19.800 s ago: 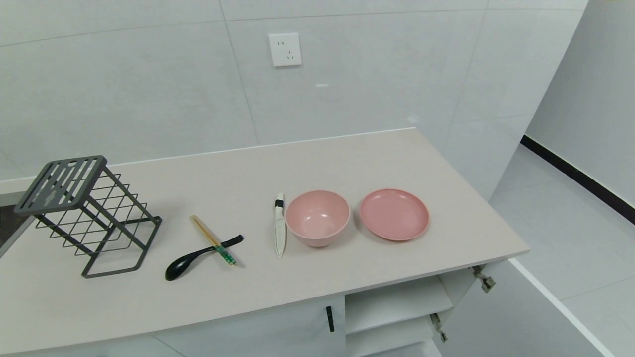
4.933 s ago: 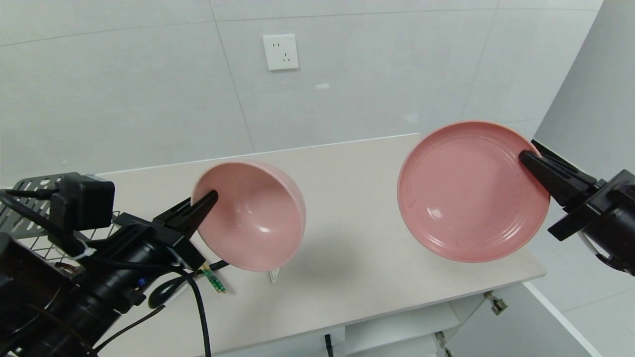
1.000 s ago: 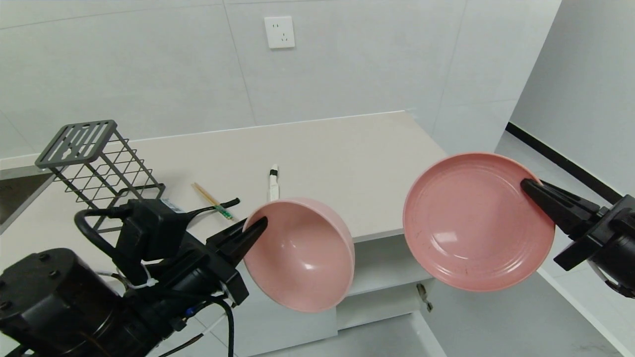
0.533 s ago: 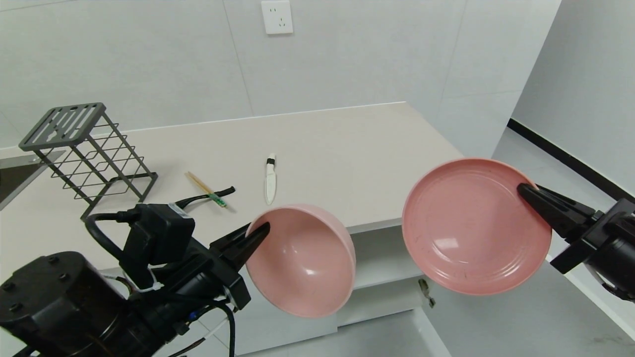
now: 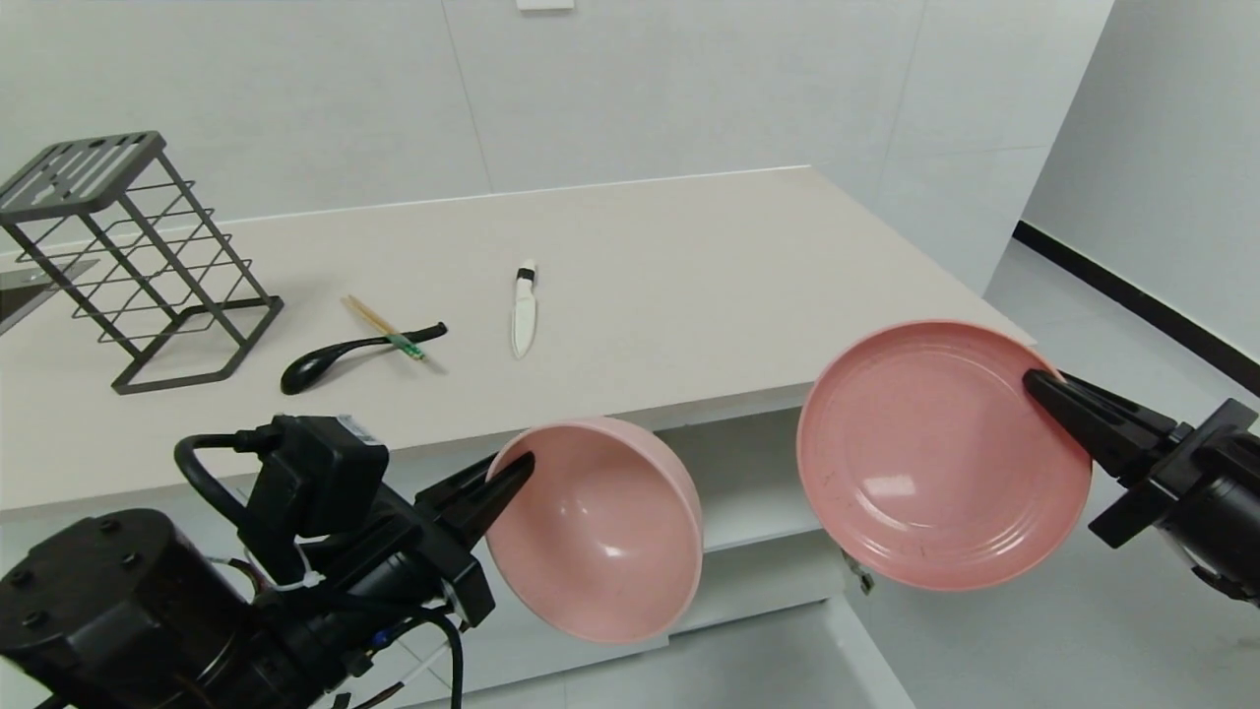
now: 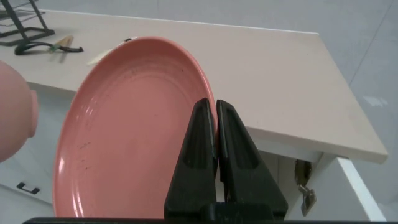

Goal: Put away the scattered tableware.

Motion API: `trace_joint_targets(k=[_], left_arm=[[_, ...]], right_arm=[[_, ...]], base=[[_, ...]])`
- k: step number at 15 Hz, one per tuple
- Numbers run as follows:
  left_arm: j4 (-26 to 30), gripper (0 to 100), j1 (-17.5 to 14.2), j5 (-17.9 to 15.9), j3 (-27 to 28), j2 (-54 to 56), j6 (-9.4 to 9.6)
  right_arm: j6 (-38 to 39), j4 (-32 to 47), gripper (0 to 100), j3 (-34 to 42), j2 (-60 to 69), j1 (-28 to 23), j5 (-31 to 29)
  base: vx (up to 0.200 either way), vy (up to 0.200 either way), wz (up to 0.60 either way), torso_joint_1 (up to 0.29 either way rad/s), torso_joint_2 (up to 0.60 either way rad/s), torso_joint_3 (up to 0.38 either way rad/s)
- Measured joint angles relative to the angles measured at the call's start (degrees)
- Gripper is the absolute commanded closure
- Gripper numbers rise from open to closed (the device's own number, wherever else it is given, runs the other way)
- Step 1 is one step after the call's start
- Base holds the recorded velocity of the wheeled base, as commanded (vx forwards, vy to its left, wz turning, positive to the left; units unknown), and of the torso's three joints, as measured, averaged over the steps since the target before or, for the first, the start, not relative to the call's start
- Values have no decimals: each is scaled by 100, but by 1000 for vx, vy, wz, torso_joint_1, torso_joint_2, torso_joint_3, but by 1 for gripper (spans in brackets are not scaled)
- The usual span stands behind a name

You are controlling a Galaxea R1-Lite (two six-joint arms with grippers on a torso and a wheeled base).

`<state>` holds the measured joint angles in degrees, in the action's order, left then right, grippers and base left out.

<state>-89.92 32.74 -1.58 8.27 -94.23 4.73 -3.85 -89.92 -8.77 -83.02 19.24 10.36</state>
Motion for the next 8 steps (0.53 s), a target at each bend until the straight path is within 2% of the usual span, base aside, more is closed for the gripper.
trace_joint_targets(k=[8], left_arm=[[4,100,-28,2,-183,33,33]], right_arm=[[0,-2,100,34,-44,0,0]], base=[[0,0,0,-253,481,229]])
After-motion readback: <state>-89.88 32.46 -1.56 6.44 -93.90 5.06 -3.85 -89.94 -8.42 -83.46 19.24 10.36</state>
